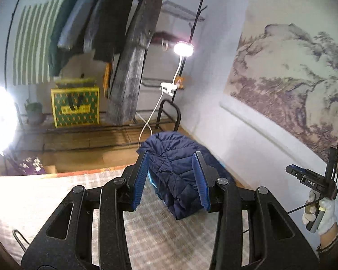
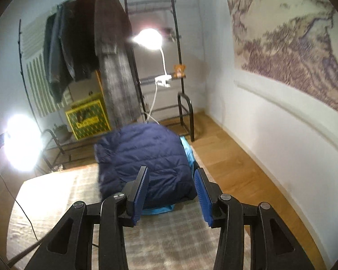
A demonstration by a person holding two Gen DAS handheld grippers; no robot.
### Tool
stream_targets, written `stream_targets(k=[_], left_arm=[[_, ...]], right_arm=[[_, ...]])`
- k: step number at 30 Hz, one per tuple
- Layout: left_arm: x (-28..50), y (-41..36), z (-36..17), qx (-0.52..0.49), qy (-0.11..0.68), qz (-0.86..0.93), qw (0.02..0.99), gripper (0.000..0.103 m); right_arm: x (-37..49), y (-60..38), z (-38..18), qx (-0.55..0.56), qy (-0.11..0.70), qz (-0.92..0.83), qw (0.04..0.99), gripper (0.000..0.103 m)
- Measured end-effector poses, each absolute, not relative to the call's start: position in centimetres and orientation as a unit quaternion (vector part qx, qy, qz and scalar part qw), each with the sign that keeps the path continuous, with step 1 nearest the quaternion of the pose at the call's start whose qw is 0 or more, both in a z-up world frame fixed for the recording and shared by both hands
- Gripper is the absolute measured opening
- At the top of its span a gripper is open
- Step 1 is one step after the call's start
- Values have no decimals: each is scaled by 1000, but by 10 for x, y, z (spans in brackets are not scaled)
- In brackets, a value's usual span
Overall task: Fold large clothes
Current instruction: 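Lower the jacket onto the blue garment and open both grippers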
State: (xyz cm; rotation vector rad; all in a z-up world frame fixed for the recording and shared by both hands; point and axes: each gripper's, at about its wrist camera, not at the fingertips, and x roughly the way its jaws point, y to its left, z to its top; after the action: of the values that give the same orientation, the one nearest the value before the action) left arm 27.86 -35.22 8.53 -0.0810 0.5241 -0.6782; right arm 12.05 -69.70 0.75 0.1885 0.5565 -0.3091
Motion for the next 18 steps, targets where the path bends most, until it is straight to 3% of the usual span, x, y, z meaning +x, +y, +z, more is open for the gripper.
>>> stream_targets(k=[15,18], left_arm=[[130,-253,173,-12,187,-356,916,41],[105,-239,179,-4,183,-354,917,41]], right_arm=[[-6,-626,101,51,201,-156,966,46],[-20,-616,108,48,193,-152,968,52]])
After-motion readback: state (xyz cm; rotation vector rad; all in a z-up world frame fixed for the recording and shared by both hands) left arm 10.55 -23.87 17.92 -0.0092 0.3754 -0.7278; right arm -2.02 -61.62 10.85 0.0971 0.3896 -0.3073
